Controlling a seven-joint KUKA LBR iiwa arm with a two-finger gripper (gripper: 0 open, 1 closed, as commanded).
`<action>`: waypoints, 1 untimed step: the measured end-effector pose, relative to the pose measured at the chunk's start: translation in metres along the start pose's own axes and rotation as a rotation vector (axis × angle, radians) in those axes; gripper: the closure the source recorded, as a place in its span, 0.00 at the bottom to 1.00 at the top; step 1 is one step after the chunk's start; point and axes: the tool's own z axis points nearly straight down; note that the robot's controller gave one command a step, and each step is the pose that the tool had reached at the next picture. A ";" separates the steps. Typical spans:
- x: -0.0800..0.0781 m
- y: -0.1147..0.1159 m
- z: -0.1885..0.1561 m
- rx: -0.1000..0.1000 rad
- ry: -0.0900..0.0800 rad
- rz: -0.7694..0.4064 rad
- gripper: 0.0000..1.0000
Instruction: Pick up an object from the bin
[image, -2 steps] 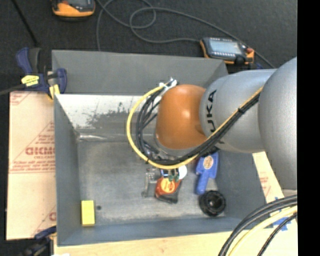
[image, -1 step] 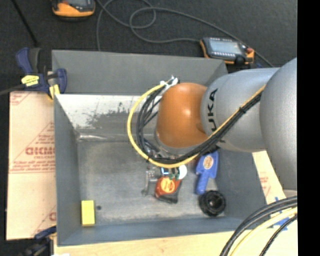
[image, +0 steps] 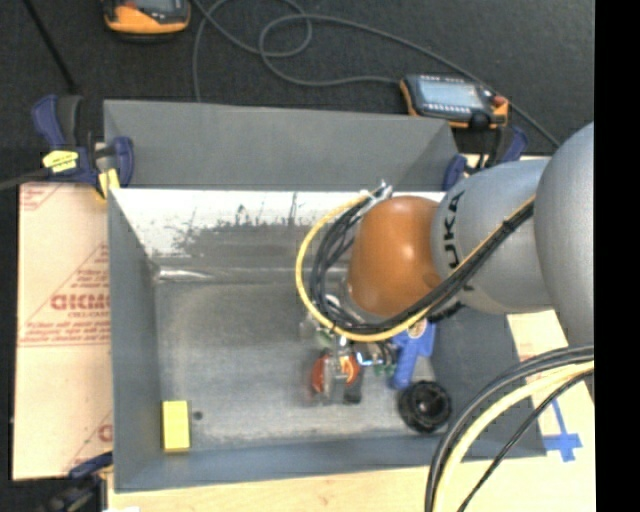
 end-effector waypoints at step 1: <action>0.008 -0.029 -0.012 0.001 0.005 -0.048 0.00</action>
Offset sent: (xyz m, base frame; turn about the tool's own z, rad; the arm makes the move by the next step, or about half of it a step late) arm -0.0178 -0.0259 0.0092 0.0217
